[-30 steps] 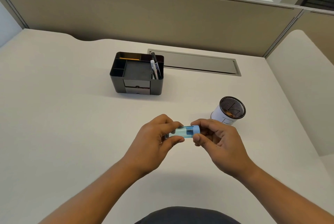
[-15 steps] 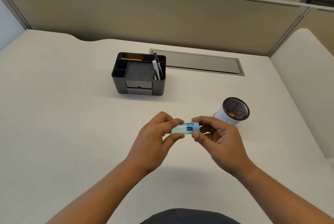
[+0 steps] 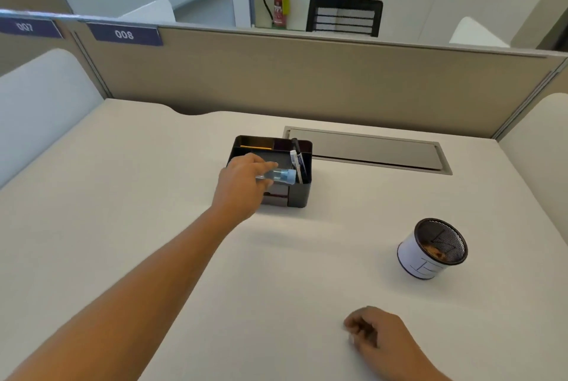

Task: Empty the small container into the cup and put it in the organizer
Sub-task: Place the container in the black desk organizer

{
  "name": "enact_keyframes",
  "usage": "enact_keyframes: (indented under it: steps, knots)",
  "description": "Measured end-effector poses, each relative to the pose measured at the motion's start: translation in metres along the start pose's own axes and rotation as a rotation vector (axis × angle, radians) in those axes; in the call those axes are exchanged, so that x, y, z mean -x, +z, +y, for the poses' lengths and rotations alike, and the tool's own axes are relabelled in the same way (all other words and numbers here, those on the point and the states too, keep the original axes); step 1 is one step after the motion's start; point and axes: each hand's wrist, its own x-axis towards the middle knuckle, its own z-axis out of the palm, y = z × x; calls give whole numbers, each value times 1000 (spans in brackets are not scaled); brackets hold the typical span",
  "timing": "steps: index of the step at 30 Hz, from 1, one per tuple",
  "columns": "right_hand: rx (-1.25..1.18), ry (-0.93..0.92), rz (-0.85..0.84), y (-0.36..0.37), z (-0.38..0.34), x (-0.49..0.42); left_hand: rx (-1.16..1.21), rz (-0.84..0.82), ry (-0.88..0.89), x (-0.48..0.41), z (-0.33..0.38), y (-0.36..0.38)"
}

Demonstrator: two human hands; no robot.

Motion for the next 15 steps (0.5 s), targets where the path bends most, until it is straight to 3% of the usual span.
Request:
enact_keyframes:
  steps: [6, 15]
  knots:
    - [-21, 11, 98, 6, 5, -3, -186, -104, -113, -39, -33, 16]
    - [-47, 16, 147, 11, 5, -1, -136, -199, -84, -45, -51, 42]
